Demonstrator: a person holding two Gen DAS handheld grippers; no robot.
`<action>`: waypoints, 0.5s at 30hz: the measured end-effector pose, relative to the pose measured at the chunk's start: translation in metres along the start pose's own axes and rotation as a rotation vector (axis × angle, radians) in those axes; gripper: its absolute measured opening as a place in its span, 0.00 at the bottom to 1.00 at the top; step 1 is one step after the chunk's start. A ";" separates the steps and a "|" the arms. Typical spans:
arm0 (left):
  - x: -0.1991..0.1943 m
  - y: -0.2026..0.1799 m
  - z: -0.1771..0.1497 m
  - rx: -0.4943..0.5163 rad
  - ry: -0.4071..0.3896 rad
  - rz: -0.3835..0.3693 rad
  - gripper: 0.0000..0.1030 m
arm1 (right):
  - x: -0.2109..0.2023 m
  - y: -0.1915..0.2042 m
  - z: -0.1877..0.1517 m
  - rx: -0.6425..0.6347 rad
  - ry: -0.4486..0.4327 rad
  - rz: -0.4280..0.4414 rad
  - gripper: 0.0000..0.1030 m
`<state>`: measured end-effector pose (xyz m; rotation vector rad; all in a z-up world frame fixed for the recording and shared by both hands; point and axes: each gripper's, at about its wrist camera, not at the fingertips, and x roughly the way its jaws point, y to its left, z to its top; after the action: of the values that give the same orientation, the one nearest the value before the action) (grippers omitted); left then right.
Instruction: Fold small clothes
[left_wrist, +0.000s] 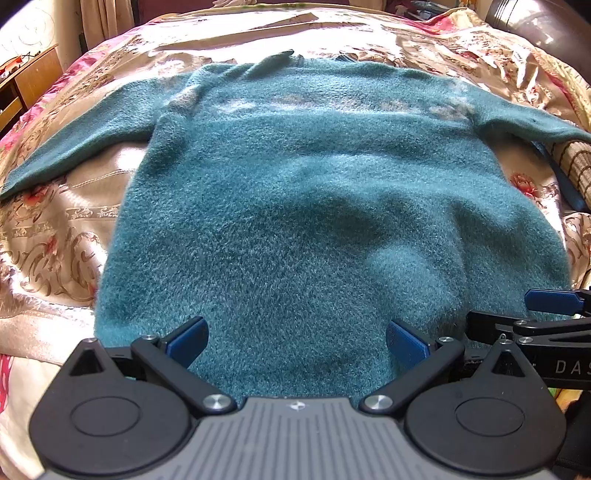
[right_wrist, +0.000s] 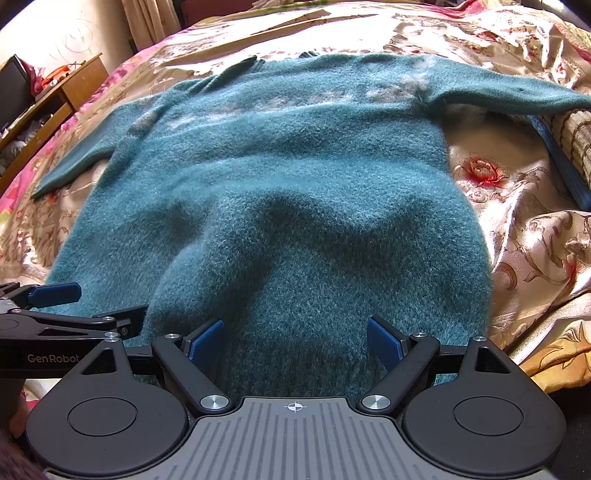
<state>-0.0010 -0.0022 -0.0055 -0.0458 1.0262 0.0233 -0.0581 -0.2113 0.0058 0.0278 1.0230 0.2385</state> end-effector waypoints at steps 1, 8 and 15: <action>0.000 0.000 0.001 0.000 0.001 0.000 1.00 | 0.000 0.000 0.000 0.000 0.000 0.000 0.84; 0.000 0.000 -0.001 0.005 -0.002 0.007 1.00 | 0.000 0.000 0.000 0.000 0.000 0.000 0.84; -0.003 -0.002 0.001 0.013 -0.006 0.019 1.00 | 0.000 0.000 -0.001 0.000 0.000 0.000 0.84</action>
<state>-0.0019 -0.0043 -0.0023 -0.0241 1.0211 0.0344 -0.0587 -0.2116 0.0056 0.0276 1.0231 0.2381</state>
